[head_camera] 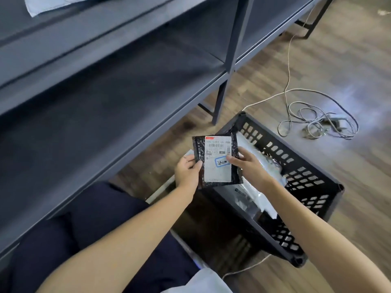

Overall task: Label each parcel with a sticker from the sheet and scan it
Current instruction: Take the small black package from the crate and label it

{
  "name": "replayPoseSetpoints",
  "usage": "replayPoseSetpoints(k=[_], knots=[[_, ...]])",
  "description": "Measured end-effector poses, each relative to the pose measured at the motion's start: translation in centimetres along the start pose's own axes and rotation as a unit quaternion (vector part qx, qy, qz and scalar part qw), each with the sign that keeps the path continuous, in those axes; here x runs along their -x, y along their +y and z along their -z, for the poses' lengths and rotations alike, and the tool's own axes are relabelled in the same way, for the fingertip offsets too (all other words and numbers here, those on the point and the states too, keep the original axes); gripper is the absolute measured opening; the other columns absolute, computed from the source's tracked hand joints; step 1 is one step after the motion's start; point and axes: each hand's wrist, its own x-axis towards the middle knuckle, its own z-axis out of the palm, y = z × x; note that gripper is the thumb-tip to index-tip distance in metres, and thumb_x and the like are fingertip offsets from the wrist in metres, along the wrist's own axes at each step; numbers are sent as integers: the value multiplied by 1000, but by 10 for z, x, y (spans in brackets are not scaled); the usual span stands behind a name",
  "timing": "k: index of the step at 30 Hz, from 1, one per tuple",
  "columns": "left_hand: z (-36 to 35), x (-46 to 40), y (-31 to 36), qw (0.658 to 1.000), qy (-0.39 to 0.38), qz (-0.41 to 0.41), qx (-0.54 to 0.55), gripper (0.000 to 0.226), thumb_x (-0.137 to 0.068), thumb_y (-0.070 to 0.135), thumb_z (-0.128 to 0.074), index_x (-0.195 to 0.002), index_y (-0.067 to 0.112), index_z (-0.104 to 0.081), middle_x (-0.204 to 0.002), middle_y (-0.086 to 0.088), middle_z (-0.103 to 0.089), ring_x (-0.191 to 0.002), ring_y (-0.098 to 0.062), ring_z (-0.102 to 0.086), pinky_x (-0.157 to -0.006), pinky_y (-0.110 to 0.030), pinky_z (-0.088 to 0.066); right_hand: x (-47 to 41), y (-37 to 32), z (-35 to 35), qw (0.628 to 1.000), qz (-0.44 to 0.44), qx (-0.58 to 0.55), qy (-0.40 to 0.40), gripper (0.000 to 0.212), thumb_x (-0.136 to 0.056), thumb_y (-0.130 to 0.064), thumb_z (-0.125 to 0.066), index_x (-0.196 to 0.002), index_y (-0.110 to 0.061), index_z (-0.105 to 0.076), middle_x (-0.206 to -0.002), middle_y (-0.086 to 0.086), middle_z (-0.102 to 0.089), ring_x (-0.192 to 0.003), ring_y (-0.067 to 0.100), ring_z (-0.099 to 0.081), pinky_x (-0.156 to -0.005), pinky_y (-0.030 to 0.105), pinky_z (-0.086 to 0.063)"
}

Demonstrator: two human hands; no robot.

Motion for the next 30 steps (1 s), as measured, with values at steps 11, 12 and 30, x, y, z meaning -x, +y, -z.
replayPoseSetpoints(k=[11, 12, 30], knots=[[26, -29, -2, 987, 23, -57, -151, 20, -92, 11, -58, -112, 14, -61, -116, 1, -64, -94, -8, -58, -75, -12, -40, -35, 19, 21, 890, 24, 439, 122, 24, -93, -9, -59, -117, -7, -60, -110, 11, -69, -87, 21, -61, -70, 28, -46], [26, -29, -3, 985, 23, -60, -163, 20, -92, 11, -58, -111, 15, -61, -116, 2, -63, -92, -7, -57, -69, -9, -38, -35, 26, 15, 887, 22, 445, 120, 24, -92, -10, -61, -116, -7, -61, -109, 13, -69, -84, 21, -62, -70, 27, -46], [45, -36, -8, 911, -41, -157, -379, 27, -98, 24, -49, -124, 18, -53, -132, 1, -55, -121, -21, -49, -96, -32, -39, -31, 55, -8, 860, 25, 457, 225, 28, -99, -13, -42, -122, -5, -56, -120, 14, -59, -101, 24, -57, -88, 32, -46]])
